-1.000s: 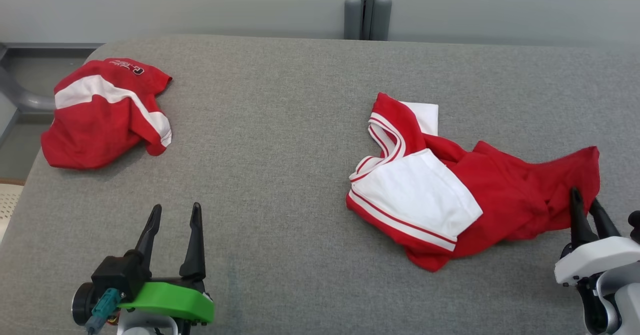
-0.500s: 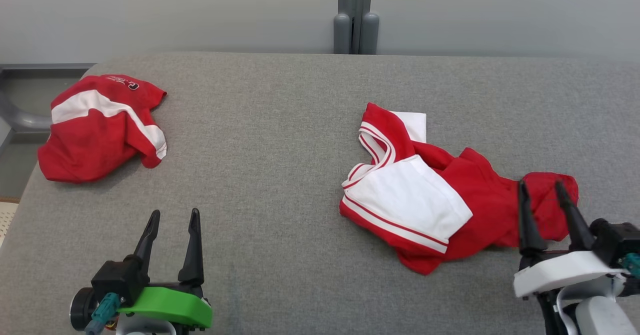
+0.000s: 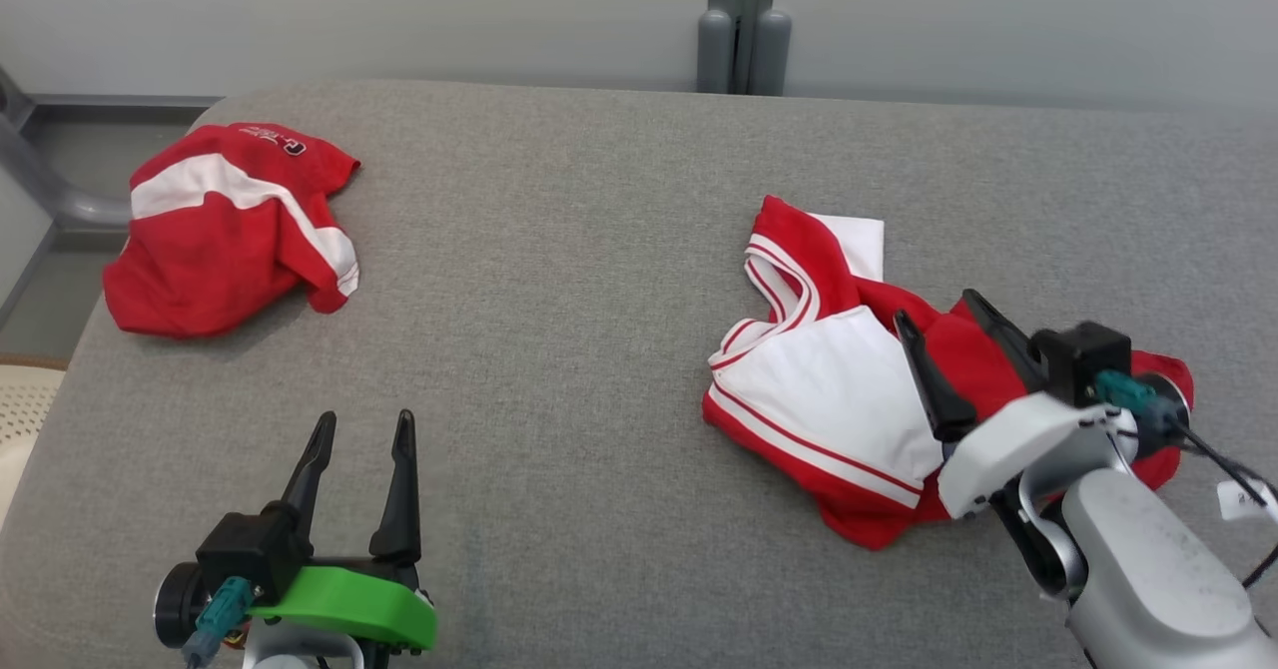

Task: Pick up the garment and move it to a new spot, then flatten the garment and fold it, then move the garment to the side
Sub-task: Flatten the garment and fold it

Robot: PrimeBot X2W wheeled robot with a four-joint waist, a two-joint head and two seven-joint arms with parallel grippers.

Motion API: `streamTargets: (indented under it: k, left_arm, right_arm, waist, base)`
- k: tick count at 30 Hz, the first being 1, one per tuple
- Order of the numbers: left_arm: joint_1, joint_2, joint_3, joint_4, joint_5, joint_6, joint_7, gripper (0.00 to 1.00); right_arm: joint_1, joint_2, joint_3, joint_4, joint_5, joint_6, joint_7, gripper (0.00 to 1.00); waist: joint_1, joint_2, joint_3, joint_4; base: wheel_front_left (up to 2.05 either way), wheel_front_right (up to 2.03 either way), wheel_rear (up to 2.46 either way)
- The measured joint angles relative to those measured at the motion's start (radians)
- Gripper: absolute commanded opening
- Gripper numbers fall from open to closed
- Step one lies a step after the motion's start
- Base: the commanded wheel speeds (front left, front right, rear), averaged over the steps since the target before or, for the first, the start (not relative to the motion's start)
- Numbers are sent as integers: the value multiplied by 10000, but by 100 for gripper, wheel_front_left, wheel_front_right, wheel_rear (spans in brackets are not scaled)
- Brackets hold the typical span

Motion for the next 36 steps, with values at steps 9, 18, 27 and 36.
streamTargets:
  k: [9, 18, 27, 36]
  left_arm:
    - [-210, -63, -94, 58, -132, 0, 0, 100]
    - [-228, -92, -25, 77, -211, 0, 0, 100]
    - [-214, -102, 6, 54, -278, 0, 0, 100]
    - [-221, -105, 69, -12, -251, 0, 0, 100]
  right_arm:
    - [-1872, -686, 1534, 1837, 1814, -4, 2021, 100]
    - [-2187, -1175, 3085, 2117, 3898, -2, 3354, 0]
    - [-2738, -1350, 3693, 1705, 3958, -2, 1087, 0]
    - [-3701, 148, 4199, 1317, 3189, -2, -449, 0]
  waist:
    - [0, 0, 332, 715]
    - [0, 0, 504, 1234]
    - [0, 0, 333, 1050]
    - [0, 0, 290, 1222]
  base:
    - [0, 0, 0]
    - [0, 0, 0]
    - [0, 0, 0]
    - [0, 0, 0]
